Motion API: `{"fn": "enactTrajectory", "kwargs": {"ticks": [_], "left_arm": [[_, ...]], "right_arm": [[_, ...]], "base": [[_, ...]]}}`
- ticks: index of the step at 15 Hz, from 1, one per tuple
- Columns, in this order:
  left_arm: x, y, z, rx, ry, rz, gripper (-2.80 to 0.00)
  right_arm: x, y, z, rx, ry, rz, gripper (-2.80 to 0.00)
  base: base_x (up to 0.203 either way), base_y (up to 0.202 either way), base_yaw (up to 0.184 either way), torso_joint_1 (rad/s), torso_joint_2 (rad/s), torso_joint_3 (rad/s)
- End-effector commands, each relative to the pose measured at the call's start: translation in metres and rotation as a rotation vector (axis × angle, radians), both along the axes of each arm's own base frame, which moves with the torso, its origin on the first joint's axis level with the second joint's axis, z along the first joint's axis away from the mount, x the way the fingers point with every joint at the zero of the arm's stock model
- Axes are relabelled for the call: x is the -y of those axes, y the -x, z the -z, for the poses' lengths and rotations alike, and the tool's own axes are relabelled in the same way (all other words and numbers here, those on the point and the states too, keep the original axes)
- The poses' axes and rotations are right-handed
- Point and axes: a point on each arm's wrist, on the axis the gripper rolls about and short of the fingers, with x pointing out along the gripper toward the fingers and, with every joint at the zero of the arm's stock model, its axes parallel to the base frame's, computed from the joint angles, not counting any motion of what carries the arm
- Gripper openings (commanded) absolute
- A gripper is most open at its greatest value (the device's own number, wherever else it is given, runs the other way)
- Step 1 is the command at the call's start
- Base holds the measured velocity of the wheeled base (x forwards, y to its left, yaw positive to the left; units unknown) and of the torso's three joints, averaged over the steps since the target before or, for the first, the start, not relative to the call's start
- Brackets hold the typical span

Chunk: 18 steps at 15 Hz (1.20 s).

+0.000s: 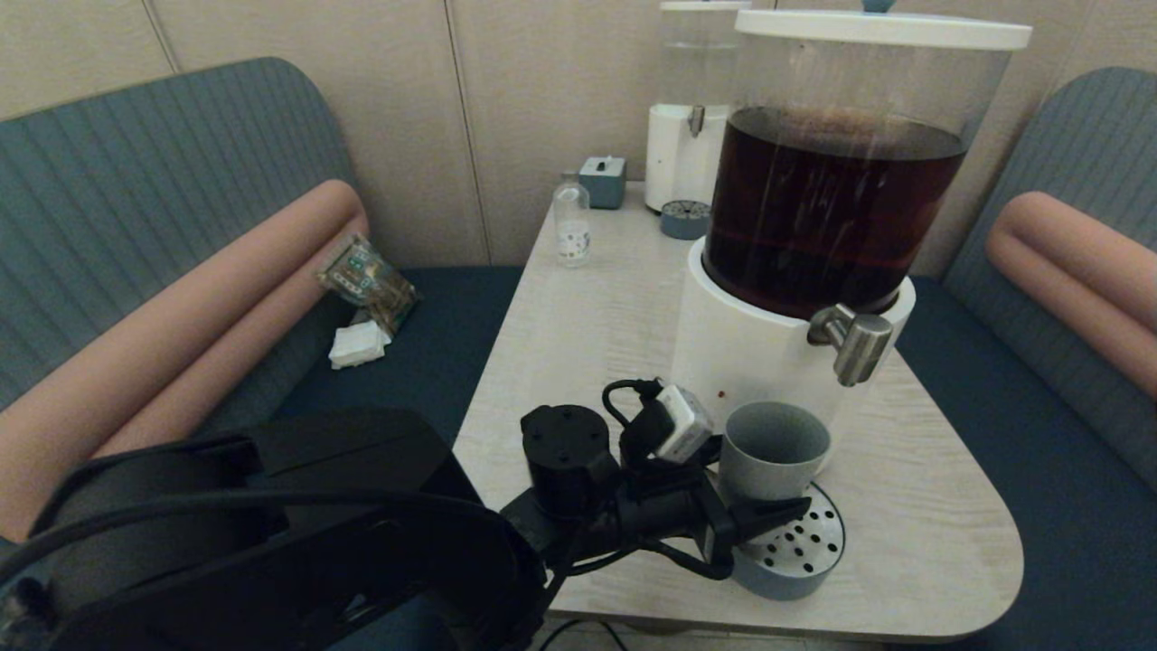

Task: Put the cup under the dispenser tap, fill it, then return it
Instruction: Place the cup next to the water dispenser

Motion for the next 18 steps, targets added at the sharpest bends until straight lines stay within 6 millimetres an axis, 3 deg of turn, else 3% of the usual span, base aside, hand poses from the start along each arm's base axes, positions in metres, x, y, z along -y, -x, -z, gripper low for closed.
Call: {"fn": "enactTrajectory", "kwargs": {"ticks": [1, 5, 9, 13, 18], "left_arm": [[-0.017, 0.007, -0.023, 0.017, 0.033, -0.029, -2.8], [-0.063, -0.016, -0.051, 0.018, 0.1, -0.215, -2.8], [-0.116, -0.053, -0.056, 0.024, 0.136, -0.417, -2.8], [-0.157, -0.107, -0.032, 0.046, 0.14, -0.559, -2.8], [-0.164, -0.149, 0.007, 0.039, 0.138, -0.609, -2.8]], "right_arm": [[0.0, 0.0, 0.0, 0.002, 0.001, -0.001, -2.8], [0.0, 0.0, 0.0, 0.002, 0.001, -0.001, -2.8], [0.0, 0.0, 0.0, 0.002, 0.001, -0.001, -2.8], [0.0, 0.0, 0.0, 0.002, 0.001, -0.001, -2.8], [0.0, 0.0, 0.0, 0.002, 0.001, -0.001, -2.8]], "base": [[0.0, 0.0, 0.0, 0.0, 0.0, 0.0], [0.0, 0.0, 0.0, 0.0, 0.0, 0.0], [0.0, 0.0, 0.0, 0.0, 0.0, 0.0], [0.0, 0.0, 0.0, 0.0, 0.0, 0.0], [0.0, 0.0, 0.0, 0.0, 0.0, 0.0]]}}
